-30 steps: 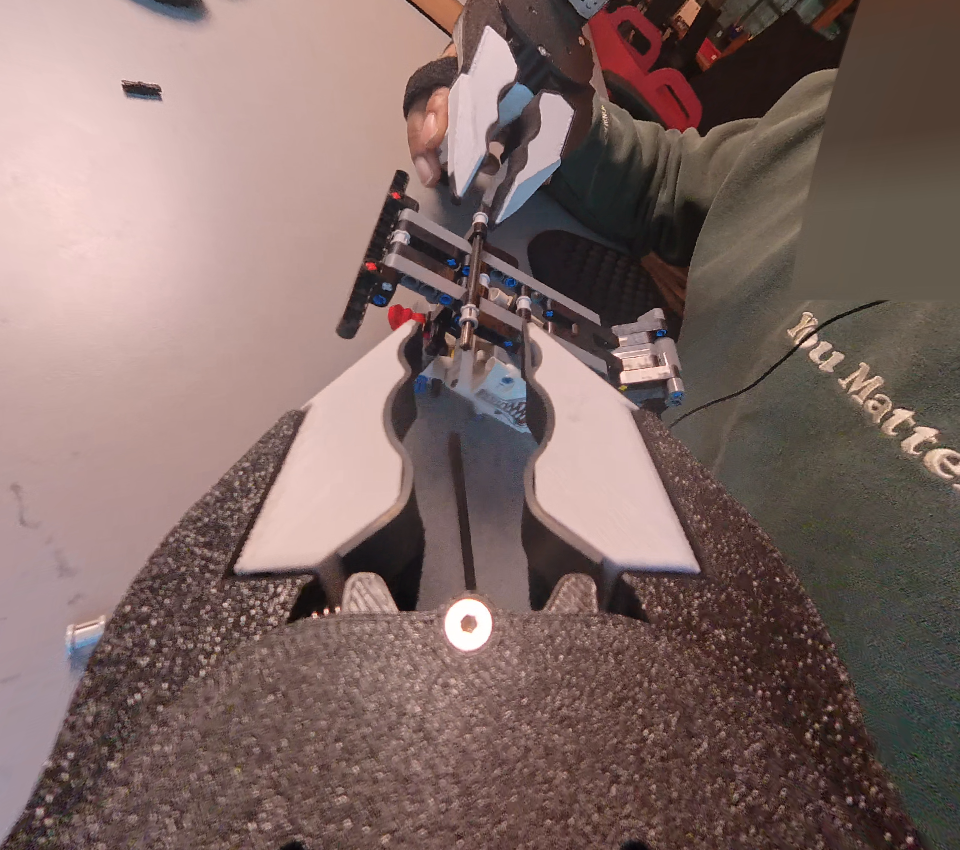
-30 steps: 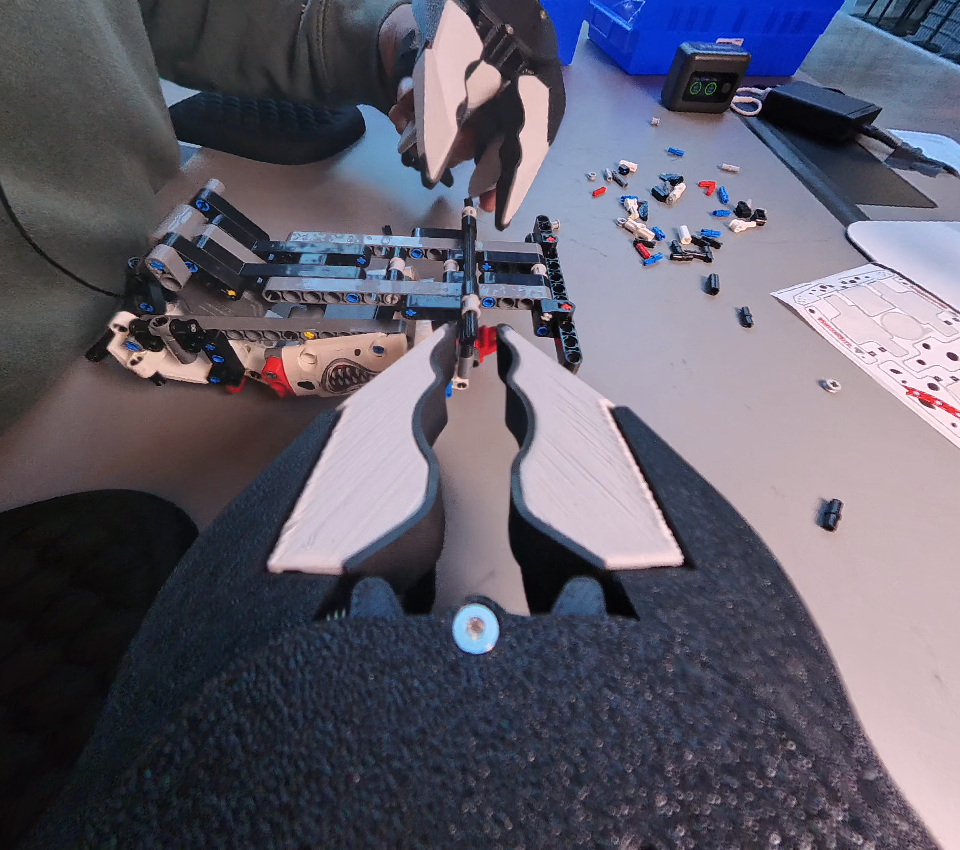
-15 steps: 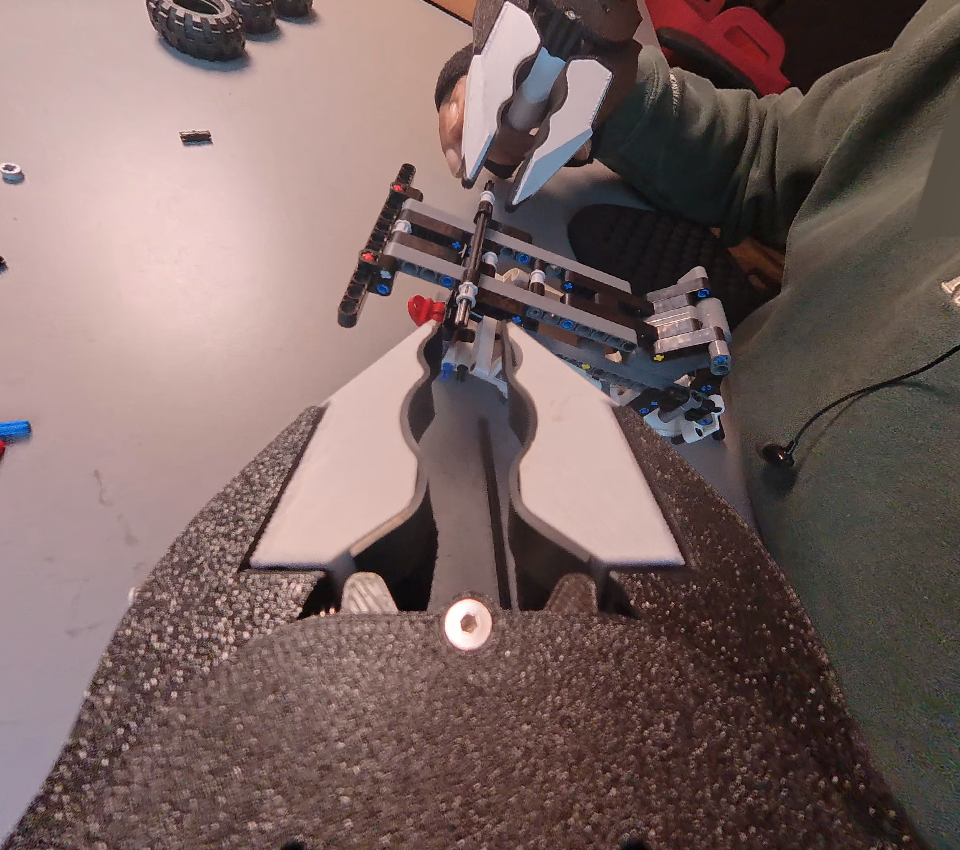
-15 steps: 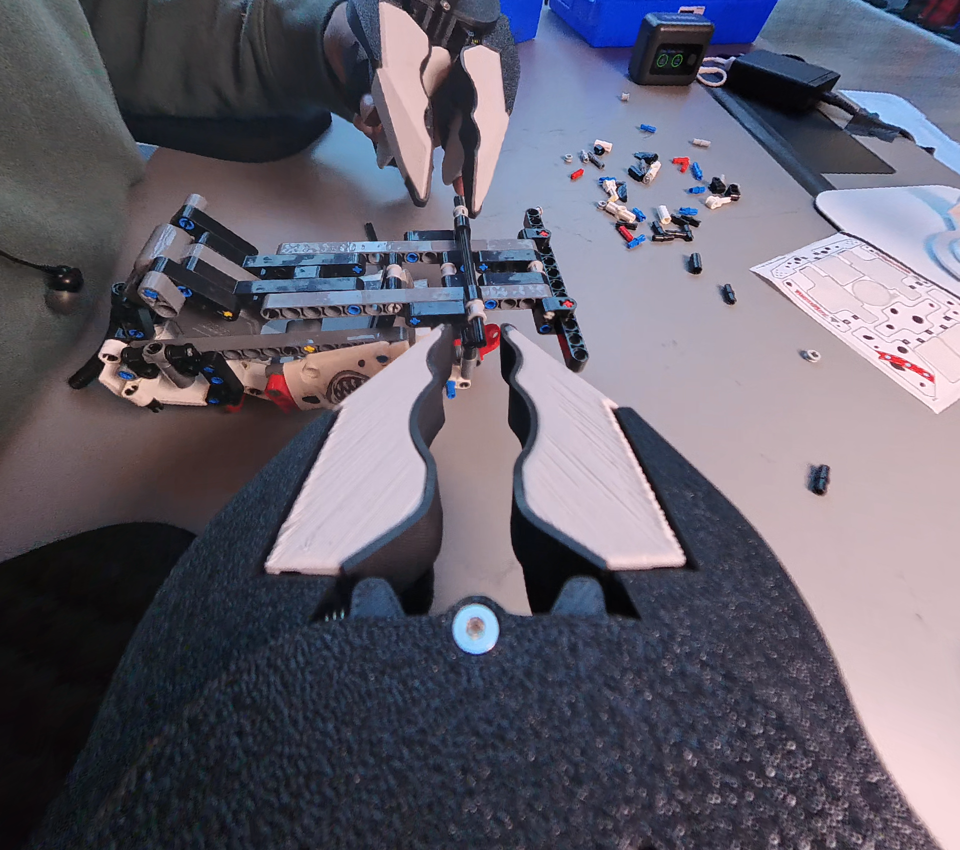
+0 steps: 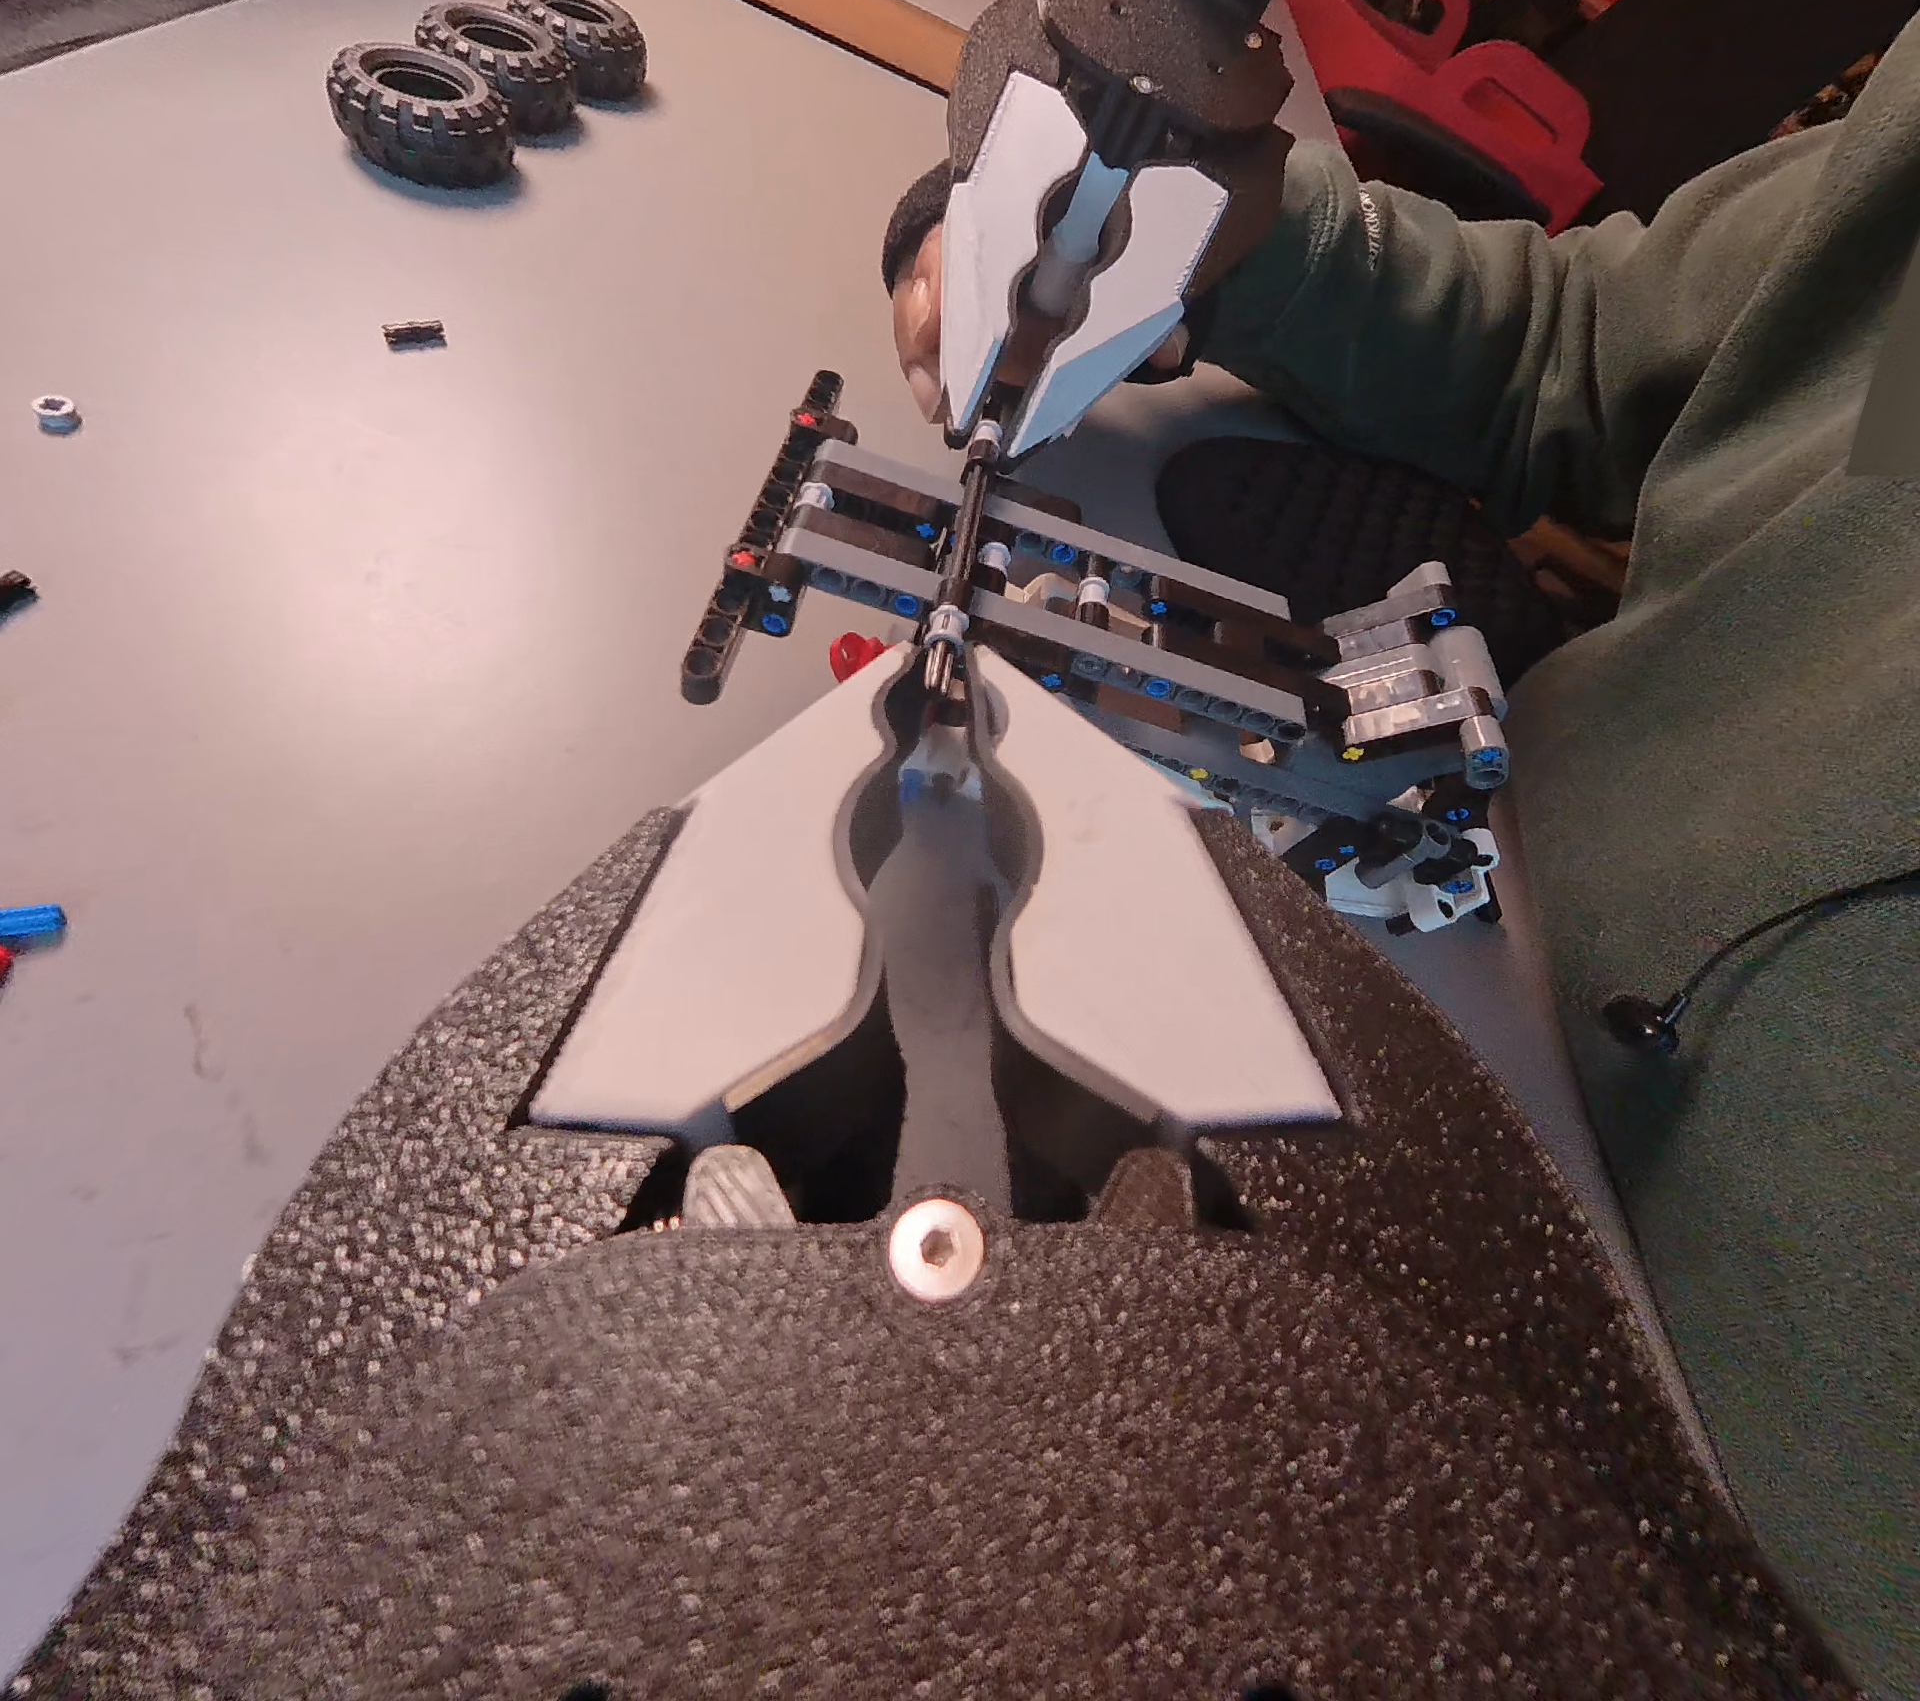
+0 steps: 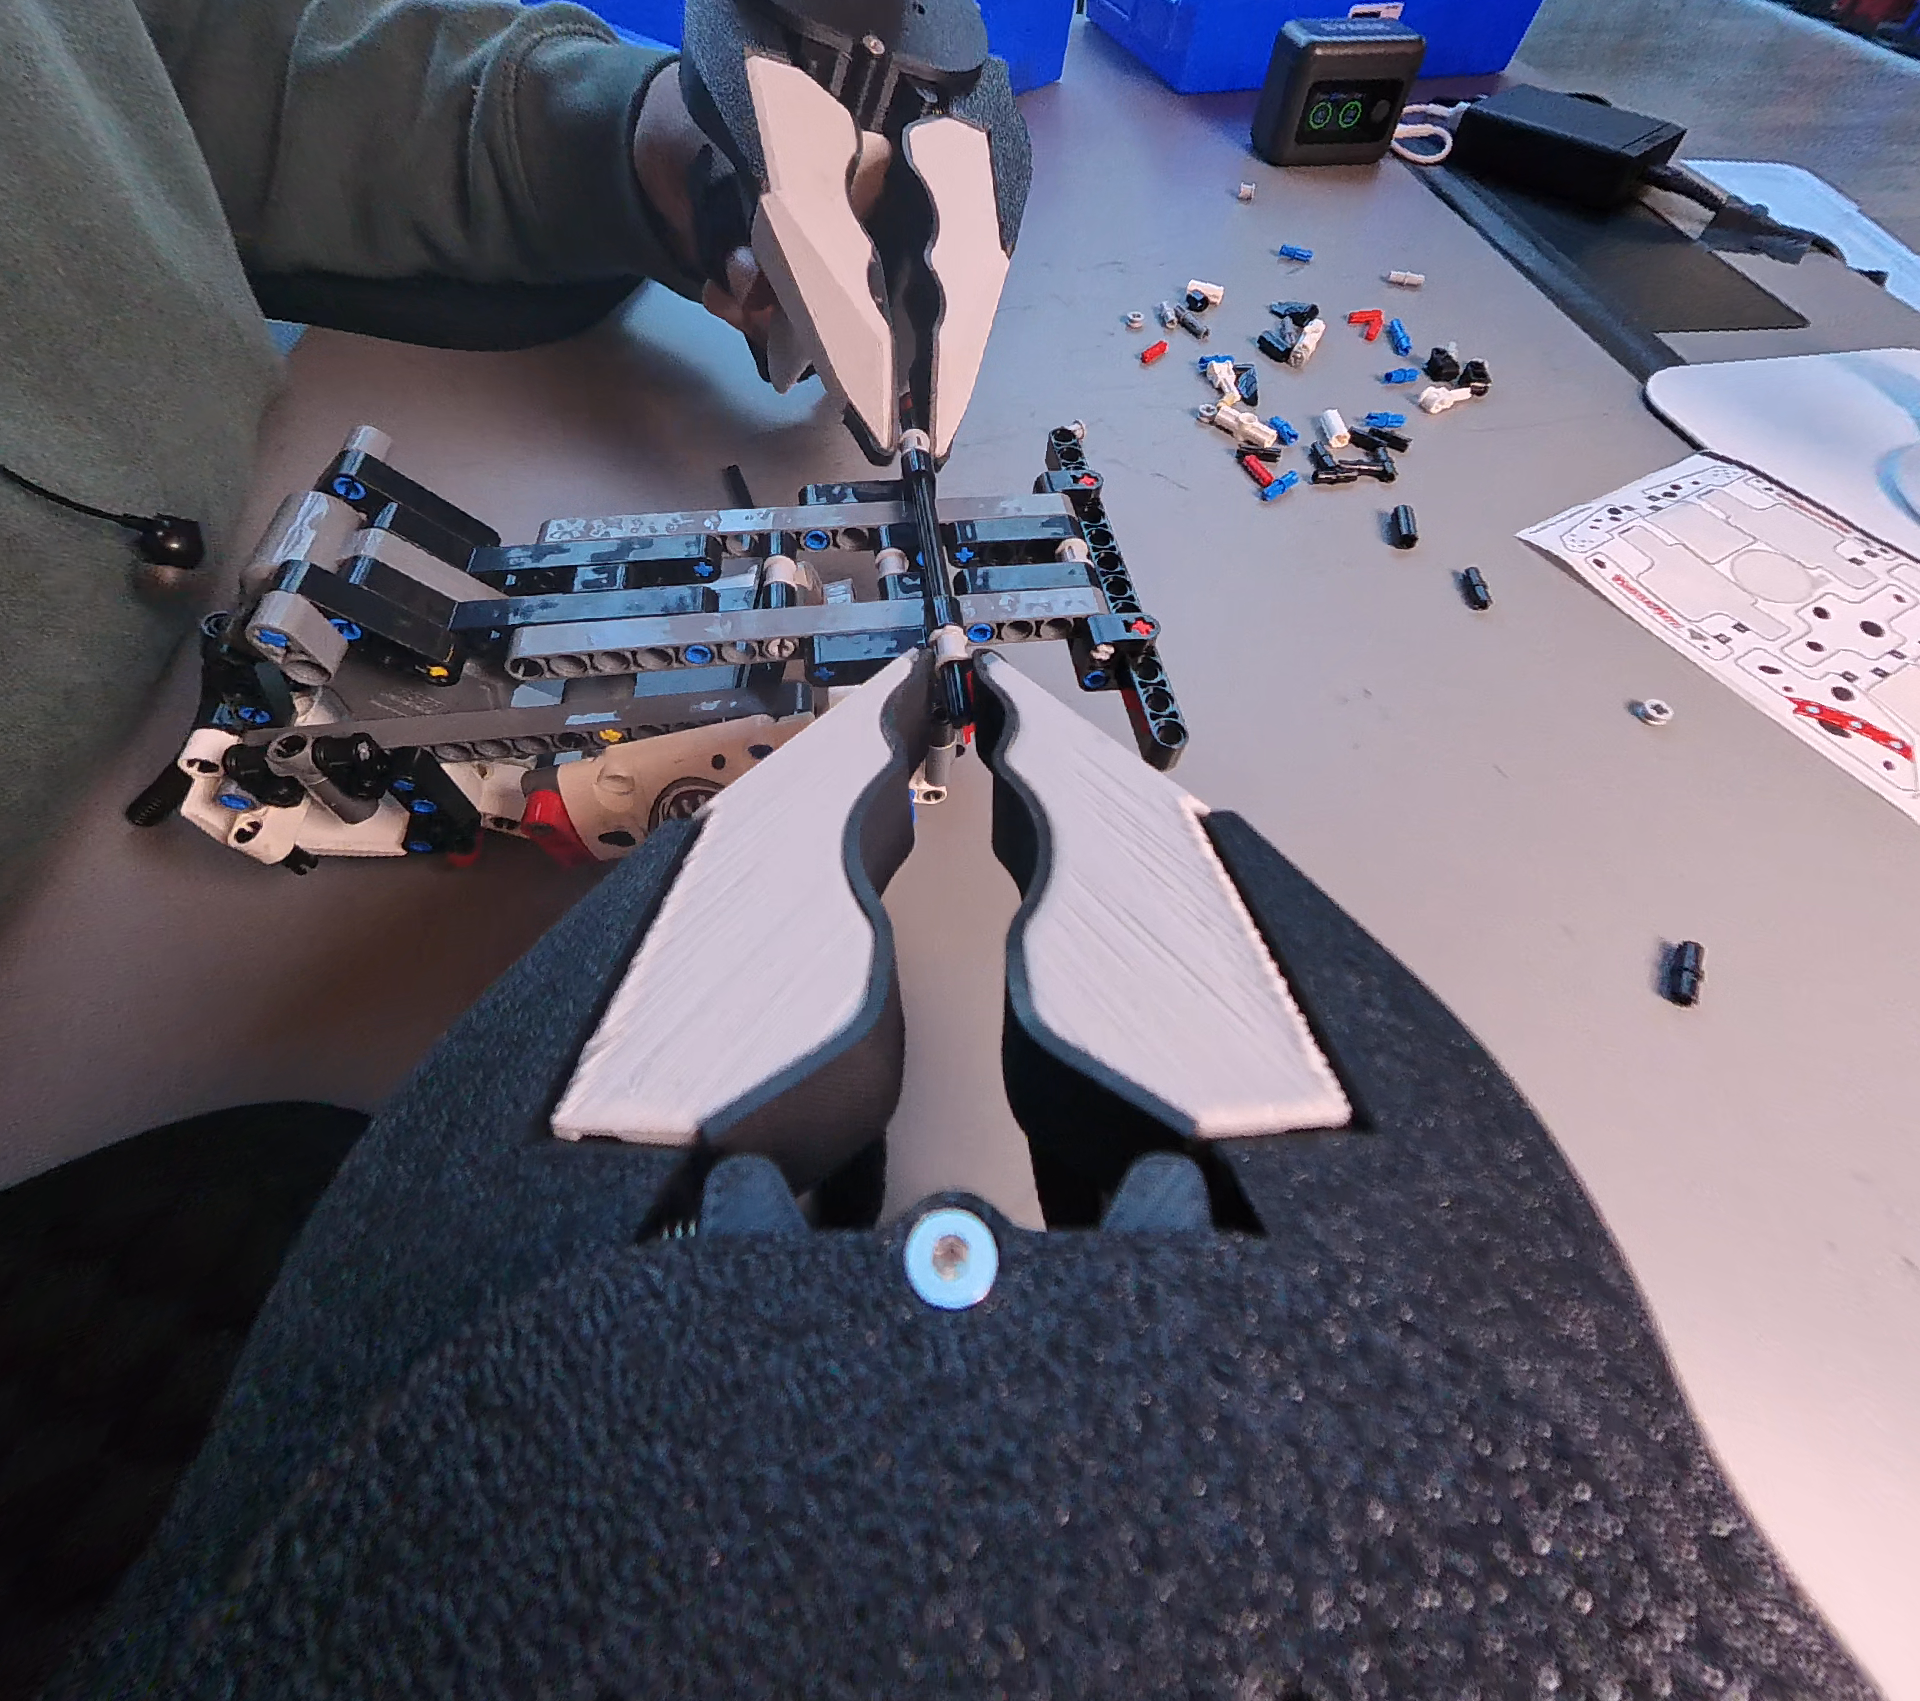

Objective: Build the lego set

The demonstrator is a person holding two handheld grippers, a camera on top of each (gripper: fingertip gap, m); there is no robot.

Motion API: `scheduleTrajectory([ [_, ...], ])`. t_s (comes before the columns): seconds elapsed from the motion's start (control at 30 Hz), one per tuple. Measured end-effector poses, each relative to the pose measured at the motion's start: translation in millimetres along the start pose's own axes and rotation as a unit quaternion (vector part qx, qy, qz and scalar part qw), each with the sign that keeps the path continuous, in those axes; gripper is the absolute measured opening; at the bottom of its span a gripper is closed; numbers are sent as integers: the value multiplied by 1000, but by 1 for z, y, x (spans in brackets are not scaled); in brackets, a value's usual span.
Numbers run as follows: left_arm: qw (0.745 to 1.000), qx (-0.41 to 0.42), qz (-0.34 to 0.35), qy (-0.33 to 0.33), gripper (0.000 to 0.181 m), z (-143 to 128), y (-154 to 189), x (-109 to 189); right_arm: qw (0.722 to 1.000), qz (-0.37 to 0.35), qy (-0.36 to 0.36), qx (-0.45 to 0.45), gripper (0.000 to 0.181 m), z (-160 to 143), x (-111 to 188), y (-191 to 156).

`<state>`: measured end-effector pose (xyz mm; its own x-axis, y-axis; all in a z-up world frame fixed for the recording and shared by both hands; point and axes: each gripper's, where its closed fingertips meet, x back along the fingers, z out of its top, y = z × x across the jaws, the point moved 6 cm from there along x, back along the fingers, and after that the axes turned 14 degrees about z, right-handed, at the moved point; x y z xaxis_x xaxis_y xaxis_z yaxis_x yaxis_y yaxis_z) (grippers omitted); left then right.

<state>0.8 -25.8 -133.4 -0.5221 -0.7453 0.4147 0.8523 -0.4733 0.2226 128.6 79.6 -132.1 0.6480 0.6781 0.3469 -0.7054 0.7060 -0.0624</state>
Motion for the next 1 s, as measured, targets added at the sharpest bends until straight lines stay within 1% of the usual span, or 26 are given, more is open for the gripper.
scheduleTrajectory([
  [0.17,1000,-8,13,1,7,0,-1,1,1000,-13,-6,2,6,0,-1,0],
  [0.2,1000,-10,25,4,13,1,-2,2,1000,-17,-11,1,7,0,0,0],
  [0.23,999,-10,34,4,25,2,-4,6,1000,-21,-15,-1,13,1,1,-2],
  [0.27,999,-7,41,4,32,3,-6,11,1000,-25,-16,-6,22,2,4,-3],
  [0.3,999,-3,47,10,35,4,-8,17,999,-32,-14,-11,24,4,8,-5],
  [0.4,998,10,65,23,38,1,-11,36,999,-52,0,-16,25,11,21,-20],
  [0.47,997,12,69,20,43,-7,-7,44,998,-64,0,-21,25,14,25,-36],
  [0.53,998,8,59,19,49,-17,2,50,997,-66,0,-25,26,18,23,-56],
  [0.6,997,-11,73,9,49,-27,9,55,998,-61,-9,-29,30,21,16,-78],
  [0.7,992,-56,93,-61,46,-46,17,54,998,-53,-36,-27,38,24,-1,-108],
  [0.77,987,-81,98,-97,41,-56,22,55,997,-55,-55,-26,41,24,-11,-121],
  [0.9,976,-108,130,-139,29,-74,27,62,992,-96,-71,-33,38,19,-17,-134],
  [1.0,963,-123,165,-172,26,-89,23,66,987,-137,-70,-36,34,15,-21,-138],
])
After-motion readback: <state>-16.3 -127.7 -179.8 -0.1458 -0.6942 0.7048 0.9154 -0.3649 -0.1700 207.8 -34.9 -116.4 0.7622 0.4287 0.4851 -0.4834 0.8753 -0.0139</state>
